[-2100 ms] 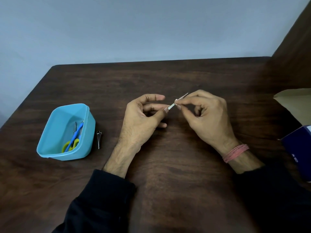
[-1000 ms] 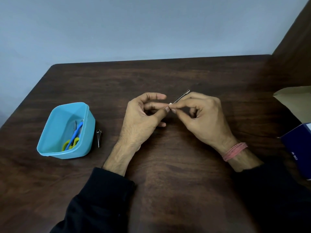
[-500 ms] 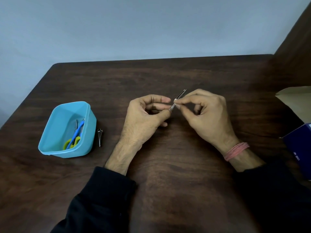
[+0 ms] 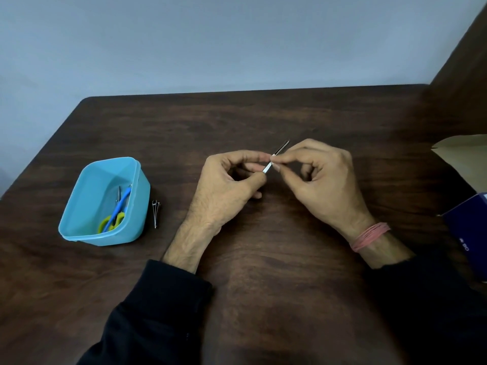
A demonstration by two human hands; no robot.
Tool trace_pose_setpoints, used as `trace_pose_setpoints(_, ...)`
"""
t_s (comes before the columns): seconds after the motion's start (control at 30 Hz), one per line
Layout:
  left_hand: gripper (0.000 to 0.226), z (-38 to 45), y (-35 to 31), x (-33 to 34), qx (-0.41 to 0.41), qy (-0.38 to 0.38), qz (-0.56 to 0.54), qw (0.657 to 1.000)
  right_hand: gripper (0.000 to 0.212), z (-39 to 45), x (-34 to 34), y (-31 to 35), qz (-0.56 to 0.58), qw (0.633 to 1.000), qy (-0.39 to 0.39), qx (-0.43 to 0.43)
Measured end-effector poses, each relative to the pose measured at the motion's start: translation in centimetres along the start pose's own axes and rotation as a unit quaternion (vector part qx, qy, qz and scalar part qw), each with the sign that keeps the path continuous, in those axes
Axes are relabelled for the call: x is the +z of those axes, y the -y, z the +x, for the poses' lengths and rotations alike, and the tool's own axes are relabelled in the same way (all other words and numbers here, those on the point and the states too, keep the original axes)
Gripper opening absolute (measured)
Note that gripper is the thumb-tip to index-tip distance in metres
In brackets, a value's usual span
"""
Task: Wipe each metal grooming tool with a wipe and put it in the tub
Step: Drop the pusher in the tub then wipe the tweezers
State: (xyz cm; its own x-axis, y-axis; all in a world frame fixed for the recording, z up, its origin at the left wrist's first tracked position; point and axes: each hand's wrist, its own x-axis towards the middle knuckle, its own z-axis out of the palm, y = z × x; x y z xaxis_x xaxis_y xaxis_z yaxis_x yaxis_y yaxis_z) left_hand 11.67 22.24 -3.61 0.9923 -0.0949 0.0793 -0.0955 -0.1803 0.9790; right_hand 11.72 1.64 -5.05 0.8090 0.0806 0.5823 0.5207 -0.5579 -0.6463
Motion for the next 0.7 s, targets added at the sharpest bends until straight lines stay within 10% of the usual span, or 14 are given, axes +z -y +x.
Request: trace_pose_setpoints(0.7, 0.032, -0.09, -0.32, -0.01, -0.013, -0.002, -0.01, 1.0, 0.008, 0.27, -0.22, -0.2, -0.02, 0.999, -0.031, 0.028)
